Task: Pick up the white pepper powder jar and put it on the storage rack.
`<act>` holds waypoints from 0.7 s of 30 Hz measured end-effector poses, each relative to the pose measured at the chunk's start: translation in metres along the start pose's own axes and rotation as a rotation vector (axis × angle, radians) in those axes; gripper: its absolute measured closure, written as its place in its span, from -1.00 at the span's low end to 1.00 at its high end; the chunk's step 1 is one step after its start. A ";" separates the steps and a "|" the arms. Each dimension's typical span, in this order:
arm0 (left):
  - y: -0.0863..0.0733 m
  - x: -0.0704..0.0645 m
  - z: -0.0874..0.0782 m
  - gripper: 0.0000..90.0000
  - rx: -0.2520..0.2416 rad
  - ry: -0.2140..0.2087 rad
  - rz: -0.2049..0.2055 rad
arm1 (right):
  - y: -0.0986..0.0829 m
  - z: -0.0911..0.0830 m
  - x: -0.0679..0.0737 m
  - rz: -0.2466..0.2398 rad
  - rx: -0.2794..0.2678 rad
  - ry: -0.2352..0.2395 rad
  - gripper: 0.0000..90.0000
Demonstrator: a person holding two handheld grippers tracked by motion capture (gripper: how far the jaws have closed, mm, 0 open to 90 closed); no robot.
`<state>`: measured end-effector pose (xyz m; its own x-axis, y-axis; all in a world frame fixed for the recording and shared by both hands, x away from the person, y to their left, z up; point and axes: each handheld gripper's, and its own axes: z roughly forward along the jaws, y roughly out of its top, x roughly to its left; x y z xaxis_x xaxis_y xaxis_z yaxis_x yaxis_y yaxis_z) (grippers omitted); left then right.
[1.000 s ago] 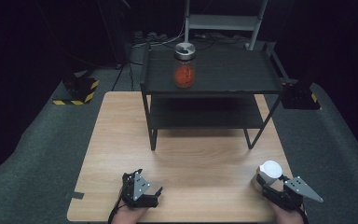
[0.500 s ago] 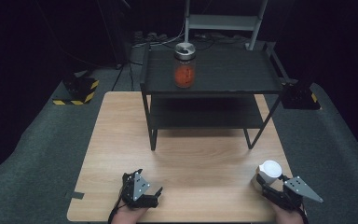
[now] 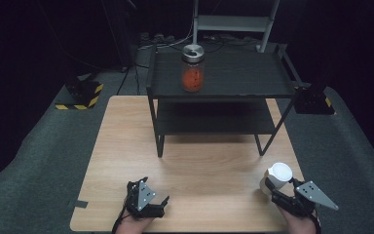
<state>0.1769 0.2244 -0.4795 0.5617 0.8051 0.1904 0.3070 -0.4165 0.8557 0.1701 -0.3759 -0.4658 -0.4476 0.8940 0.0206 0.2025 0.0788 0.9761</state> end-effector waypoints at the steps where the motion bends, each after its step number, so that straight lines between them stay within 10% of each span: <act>1: 0.000 0.000 0.000 -0.98 -0.001 0.000 0.001 | 0.002 0.000 0.000 0.001 -0.004 0.008 -0.34; 21: 0.001 0.003 0.001 -0.98 0.007 -0.012 0.001 | 0.039 0.002 0.014 -0.023 -0.068 0.100 -0.33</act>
<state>0.1801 0.2255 -0.4784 0.5713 0.7995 0.1854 0.3117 -0.4204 0.8521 0.1731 -0.3595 -0.4280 -0.5365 0.8438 0.0164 0.1329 0.0653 0.9890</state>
